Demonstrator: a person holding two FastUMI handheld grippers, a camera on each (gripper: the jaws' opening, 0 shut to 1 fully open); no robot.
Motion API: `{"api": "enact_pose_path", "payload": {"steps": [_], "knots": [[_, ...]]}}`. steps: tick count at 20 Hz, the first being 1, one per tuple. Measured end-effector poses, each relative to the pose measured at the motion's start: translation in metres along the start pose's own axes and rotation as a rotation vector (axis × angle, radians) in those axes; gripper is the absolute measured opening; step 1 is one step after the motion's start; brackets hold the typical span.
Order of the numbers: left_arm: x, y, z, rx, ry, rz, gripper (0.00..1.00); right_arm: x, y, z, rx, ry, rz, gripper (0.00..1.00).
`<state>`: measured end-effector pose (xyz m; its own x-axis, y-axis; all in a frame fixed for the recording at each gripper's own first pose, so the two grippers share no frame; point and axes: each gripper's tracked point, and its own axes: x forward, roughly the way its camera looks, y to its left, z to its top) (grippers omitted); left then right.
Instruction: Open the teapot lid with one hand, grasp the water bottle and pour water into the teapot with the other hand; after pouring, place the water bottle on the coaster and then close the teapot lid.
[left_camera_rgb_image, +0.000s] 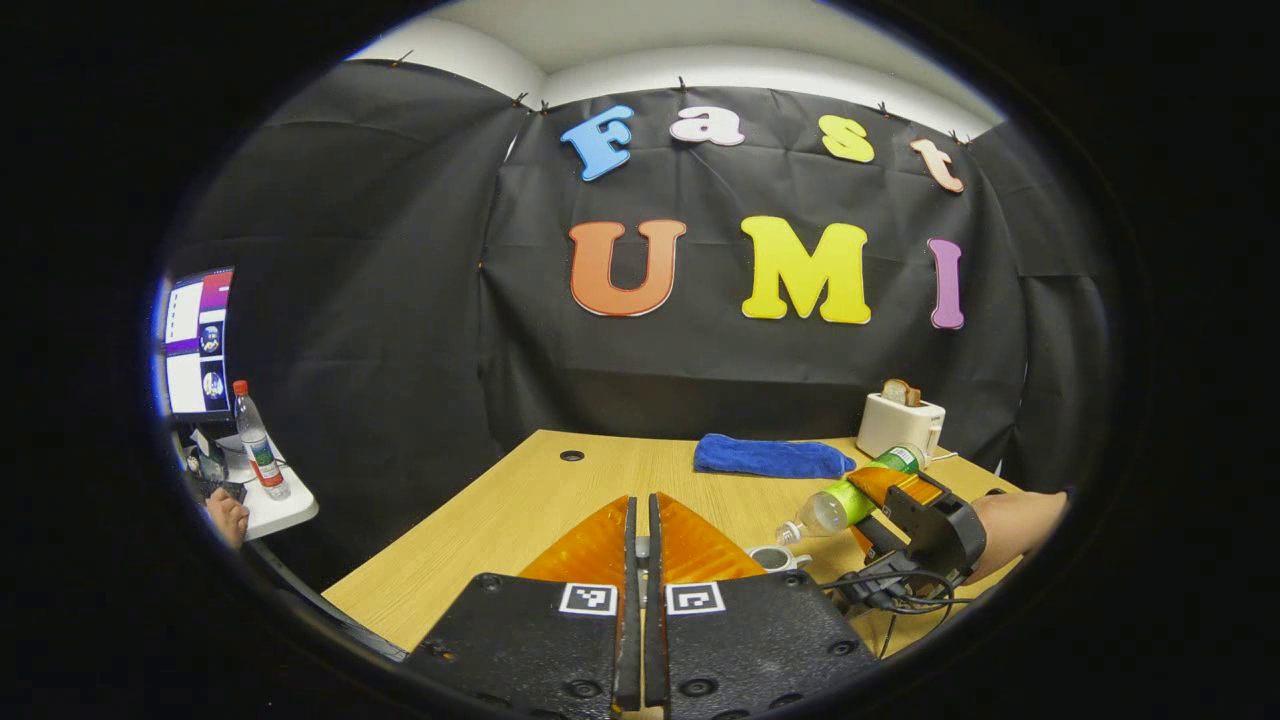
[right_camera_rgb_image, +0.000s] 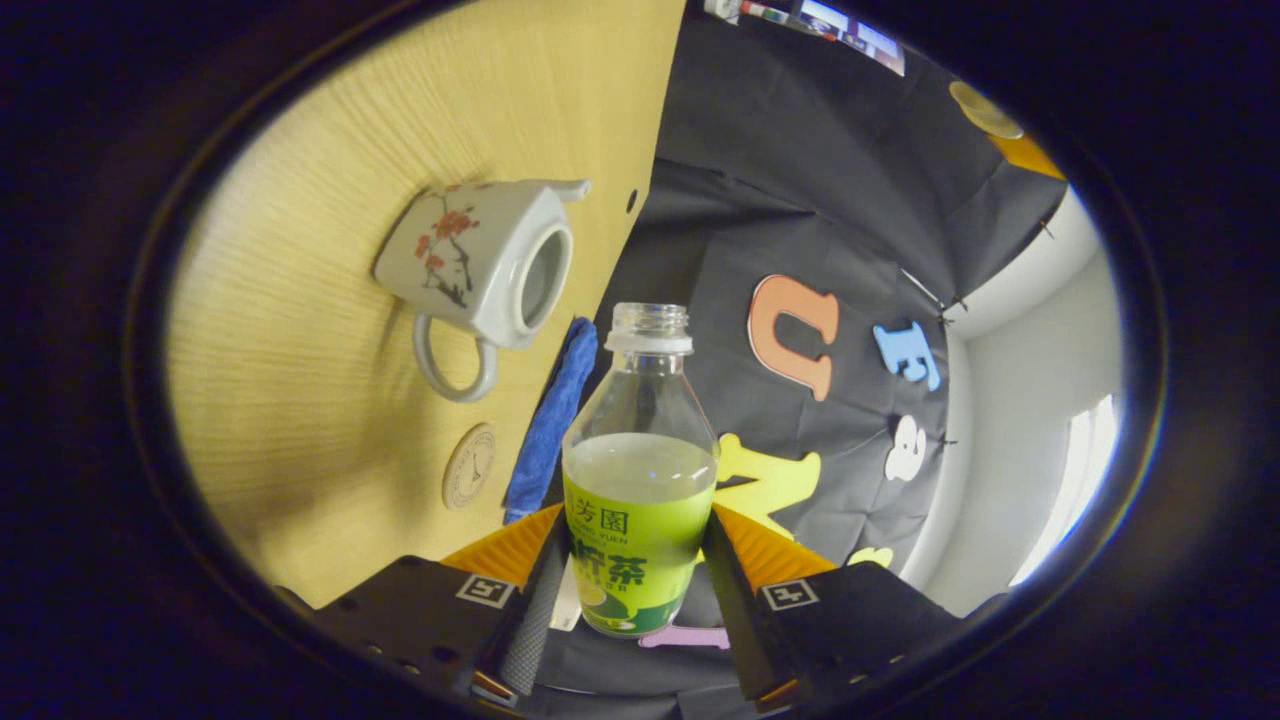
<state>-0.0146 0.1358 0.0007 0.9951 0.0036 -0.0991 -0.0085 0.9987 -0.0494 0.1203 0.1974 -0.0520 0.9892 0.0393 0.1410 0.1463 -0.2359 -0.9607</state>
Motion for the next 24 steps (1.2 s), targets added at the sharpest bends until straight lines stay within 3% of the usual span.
{"api": "enact_pose_path", "payload": {"steps": [14,15,17,24], "knots": [[0.001,-0.002,-0.004,0.014,0.008,-0.009,0.04,0.008,-0.011,-0.003,-0.236,-0.008,-0.068,0.76],[0.003,-0.002,-0.004,0.019,0.011,-0.009,0.04,0.008,-0.012,-0.001,-0.254,-0.013,-0.083,0.72],[0.003,-0.003,-0.006,0.031,0.015,-0.009,0.04,0.009,-0.013,-0.001,-0.266,-0.022,-0.098,0.76],[0.005,-0.005,-0.008,0.049,0.02,-0.007,0.04,0.004,-0.022,0.01,-0.3,-0.051,-0.157,0.74]]}}
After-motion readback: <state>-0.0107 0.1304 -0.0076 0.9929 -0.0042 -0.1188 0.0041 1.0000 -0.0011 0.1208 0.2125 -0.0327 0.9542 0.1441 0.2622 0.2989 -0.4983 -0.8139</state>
